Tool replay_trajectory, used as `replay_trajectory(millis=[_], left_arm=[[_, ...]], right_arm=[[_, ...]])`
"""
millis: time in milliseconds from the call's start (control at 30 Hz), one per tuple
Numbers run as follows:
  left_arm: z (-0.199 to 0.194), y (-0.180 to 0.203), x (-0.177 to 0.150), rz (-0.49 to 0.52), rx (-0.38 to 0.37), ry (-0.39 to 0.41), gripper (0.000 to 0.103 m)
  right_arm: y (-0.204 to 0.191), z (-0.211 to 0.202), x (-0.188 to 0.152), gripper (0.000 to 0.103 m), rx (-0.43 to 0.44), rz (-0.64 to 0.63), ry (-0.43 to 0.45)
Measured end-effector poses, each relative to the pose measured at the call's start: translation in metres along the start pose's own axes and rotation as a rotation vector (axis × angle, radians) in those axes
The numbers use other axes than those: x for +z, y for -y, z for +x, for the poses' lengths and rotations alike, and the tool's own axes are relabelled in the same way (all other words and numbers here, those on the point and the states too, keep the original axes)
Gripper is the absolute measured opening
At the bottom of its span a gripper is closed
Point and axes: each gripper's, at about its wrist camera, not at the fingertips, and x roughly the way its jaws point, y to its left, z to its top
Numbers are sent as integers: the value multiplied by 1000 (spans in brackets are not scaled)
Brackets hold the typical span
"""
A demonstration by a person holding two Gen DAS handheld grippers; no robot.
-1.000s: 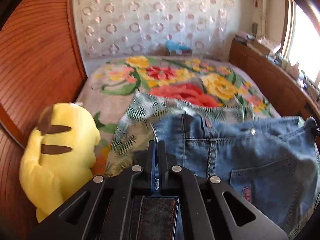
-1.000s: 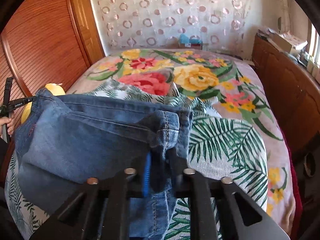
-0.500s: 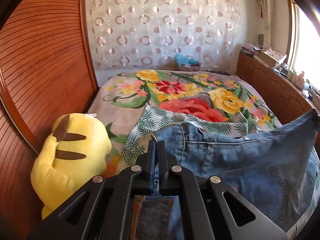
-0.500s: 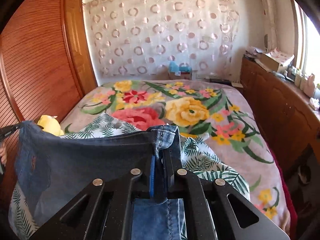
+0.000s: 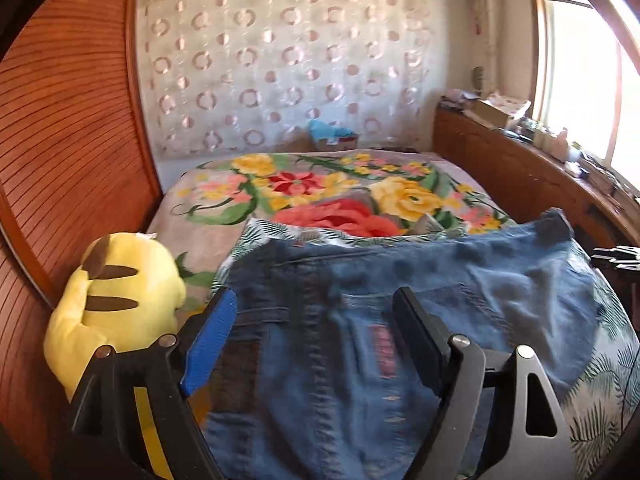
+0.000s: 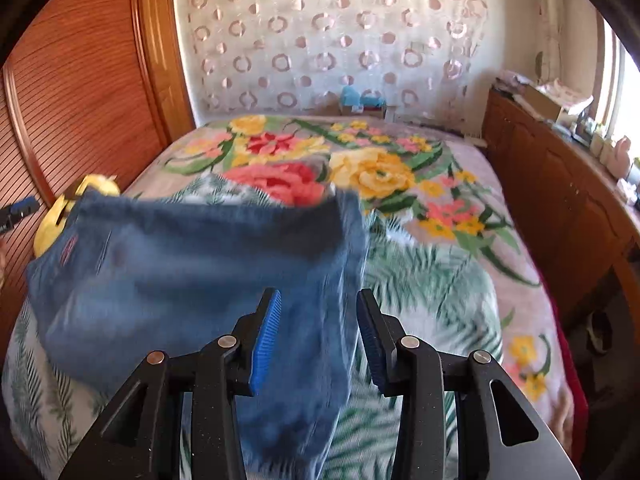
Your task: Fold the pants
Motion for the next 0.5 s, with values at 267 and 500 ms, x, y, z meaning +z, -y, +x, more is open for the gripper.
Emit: replay_trajectory(millis=[267, 500], left_arm=[[-1, 58, -28, 19, -101, -18, 81], [15, 88, -55, 51, -138, -64, 81]], right_arm=[[12, 10, -14, 41, 8, 53, -55], [12, 11, -15, 41, 38, 78, -87]])
